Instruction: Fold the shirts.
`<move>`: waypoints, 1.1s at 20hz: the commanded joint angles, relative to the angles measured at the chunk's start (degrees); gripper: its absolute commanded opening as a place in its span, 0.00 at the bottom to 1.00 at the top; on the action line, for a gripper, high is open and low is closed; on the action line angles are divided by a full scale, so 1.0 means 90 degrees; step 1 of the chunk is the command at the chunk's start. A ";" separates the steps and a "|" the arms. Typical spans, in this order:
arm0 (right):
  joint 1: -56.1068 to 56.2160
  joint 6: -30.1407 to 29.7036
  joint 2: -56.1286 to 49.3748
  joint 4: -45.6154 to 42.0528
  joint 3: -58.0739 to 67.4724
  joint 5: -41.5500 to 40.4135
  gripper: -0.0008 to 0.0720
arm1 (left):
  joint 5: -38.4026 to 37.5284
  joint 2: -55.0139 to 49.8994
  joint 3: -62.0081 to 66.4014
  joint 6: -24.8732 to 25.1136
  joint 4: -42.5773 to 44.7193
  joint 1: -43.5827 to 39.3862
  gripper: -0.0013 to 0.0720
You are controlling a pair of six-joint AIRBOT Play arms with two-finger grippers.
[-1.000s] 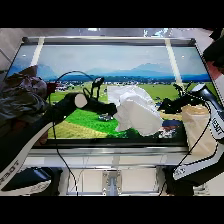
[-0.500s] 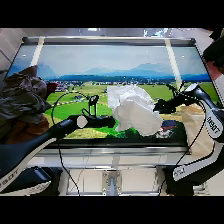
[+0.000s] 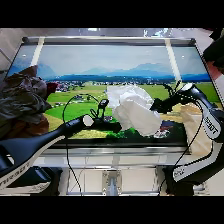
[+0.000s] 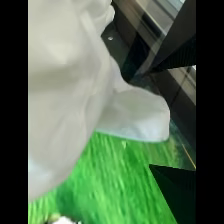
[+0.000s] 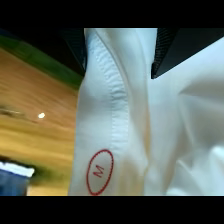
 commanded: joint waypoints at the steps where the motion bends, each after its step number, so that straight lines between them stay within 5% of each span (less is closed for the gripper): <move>1: 0.0015 0.0005 -0.0002 0.0104 0.0002 -0.0063 0.63 | -0.0092 -0.0214 0.0172 0.0401 -0.0406 -0.0175 0.89; 5: 0.0015 0.0005 -0.0002 0.0151 0.0002 -0.0209 0.63 | -0.0090 -0.0685 0.0430 0.0396 -0.0454 -0.0296 0.89; 6: 0.0015 0.0005 -0.0002 0.0151 0.0002 -0.0236 0.60 | -0.0085 -0.0801 0.0505 0.0396 -0.0459 -0.0296 0.82; 8: 0.0015 0.0005 -0.0002 0.0151 0.0002 -0.0340 0.34 | -0.0036 -0.0974 0.0651 0.0393 -0.0457 -0.0296 0.75; 10: 0.0015 0.0005 -0.0005 0.0151 0.0000 -0.0474 0.34 | 0.0022 -0.1090 0.0760 0.0396 -0.0457 -0.0296 0.48; 14: 0.0015 -0.0005 -0.0005 0.0119 0.0000 -0.0682 0.31 | 0.0029 -0.1115 0.0770 0.0391 -0.0459 -0.0296 0.43; 15: 0.0015 -0.0049 -0.0005 0.0124 0.0000 -0.0719 0.03 | 0.0032 -0.1115 0.0770 0.0391 -0.0457 -0.0296 0.07; 22: -0.0005 -0.0056 0.0656 -0.0172 0.1353 0.0651 0.03 | -0.0692 0.0080 0.0770 0.0391 -0.0005 0.0896 0.04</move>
